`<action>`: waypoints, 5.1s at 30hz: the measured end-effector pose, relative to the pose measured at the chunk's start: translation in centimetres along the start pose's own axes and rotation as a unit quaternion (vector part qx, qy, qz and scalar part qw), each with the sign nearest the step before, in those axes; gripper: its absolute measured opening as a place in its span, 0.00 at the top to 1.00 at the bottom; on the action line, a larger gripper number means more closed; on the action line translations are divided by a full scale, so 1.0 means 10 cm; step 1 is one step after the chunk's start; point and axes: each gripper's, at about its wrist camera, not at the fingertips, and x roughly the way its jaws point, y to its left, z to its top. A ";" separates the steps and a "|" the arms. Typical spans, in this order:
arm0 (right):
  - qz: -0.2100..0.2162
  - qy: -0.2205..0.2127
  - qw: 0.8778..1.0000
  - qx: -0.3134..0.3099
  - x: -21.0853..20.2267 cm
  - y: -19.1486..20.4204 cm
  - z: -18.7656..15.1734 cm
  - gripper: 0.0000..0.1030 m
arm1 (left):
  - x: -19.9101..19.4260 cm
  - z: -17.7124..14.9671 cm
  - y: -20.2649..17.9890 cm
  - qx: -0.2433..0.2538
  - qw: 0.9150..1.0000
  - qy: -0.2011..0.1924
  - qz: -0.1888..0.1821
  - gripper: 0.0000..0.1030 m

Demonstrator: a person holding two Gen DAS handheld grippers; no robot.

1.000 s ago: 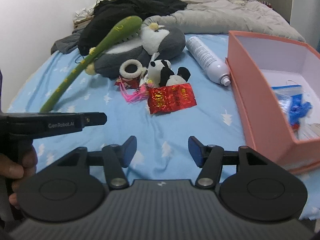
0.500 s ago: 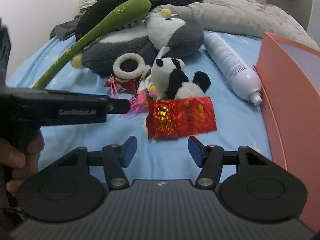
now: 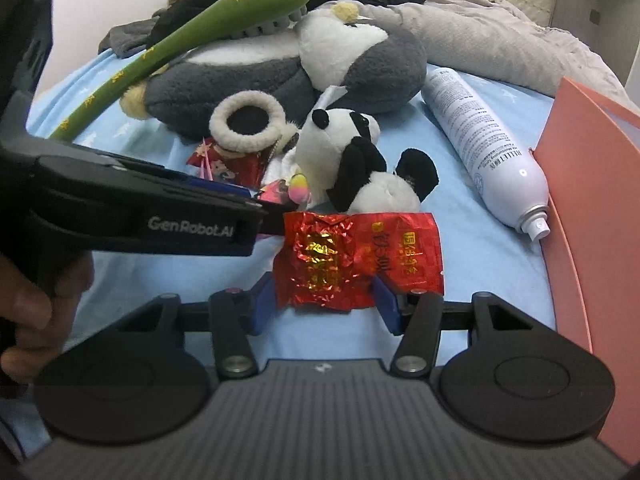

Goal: Organize soft objects
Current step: 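Grasp the pink-haired doll with the left gripper while the right grasps the red wrapper, then lift the doll and red wrapper in both grippers and carry them toward the pink box, then lower the doll and wrapper into the pink box and open both grippers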

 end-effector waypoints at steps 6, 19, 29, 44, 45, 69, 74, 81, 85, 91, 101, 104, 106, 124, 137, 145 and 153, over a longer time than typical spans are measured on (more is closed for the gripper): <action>0.001 0.000 1.000 0.000 -0.07 0.01 -0.02 0.61 | -0.13 -0.01 -0.03 -0.013 0.999 -0.012 0.027 0.78; 0.000 -0.009 1.000 -0.008 -0.48 0.06 -0.13 0.62 | -0.60 -0.26 -0.13 -0.080 0.996 -0.006 0.046 0.80; -0.002 0.012 0.999 -0.040 -0.87 0.16 -0.43 0.62 | -1.00 -0.67 -0.35 -0.121 0.992 0.011 0.040 0.80; -0.026 0.040 0.998 -0.031 -1.09 0.05 -0.70 0.61 | -1.04 -0.91 -0.44 -0.145 0.986 0.069 0.034 0.75; -0.026 0.042 0.998 -0.025 -1.09 0.05 -0.69 0.60 | -1.03 -0.91 -0.43 -0.146 0.986 0.071 0.031 0.72; -0.013 0.056 0.930 0.364 -0.86 -0.49 -0.79 0.42 | -0.86 -0.94 -0.43 -0.122 0.991 0.042 0.046 0.65; -0.003 0.055 0.943 0.329 -0.80 -0.41 -0.76 0.61 | -0.89 -0.94 -0.44 -0.119 0.991 0.034 0.053 0.67; -0.007 0.040 0.955 0.293 -0.92 -0.41 -0.72 0.66 | -1.00 -0.89 -0.45 -0.122 0.990 0.024 0.063 0.68; -0.006 0.026 0.962 0.273 -1.04 -0.42 -0.69 0.76 | -1.05 -0.84 -0.47 -0.124 0.990 0.021 0.057 0.68; -0.008 0.009 0.973 0.229 -1.19 -0.39 -0.58 0.77 | -1.12 -0.69 -0.58 -0.117 0.992 0.016 0.047 0.68; 0.000 0.006 0.983 0.185 -1.44 -0.40 -0.52 0.77 | -1.32 -0.57 -0.81 -0.099 0.994 0.012 0.040 0.68; 0.004 -0.001 0.984 0.180 -1.56 -0.43 -0.49 0.77 | -1.38 -0.50 -0.89 -0.095 0.995 0.009 0.034 0.68; 0.003 -0.005 0.984 0.176 -1.63 -0.46 -0.47 0.77 | -1.42 -0.43 -0.96 -0.092 0.995 0.005 0.031 0.68; -0.032 -0.087 0.983 0.156 -2.31 -1.06 0.30 0.77 | -1.50 0.82 -1.86 -0.037 0.997 -0.058 -0.040 0.68; -0.097 -0.081 0.977 0.171 -2.28 -1.85 0.43 0.77 | -0.66 1.29 -2.64 0.001 0.995 -0.021 -0.100 0.67; -0.128 -0.017 0.966 0.222 -1.98 -2.36 0.15 0.77 | 0.00 1.20 -2.92 0.036 0.990 0.048 -0.126 0.67; -0.128 0.049 0.953 0.270 -1.67 -2.62 -0.17 0.78 | 0.44 1.10 -2.96 0.037 0.988 0.092 -0.118 0.68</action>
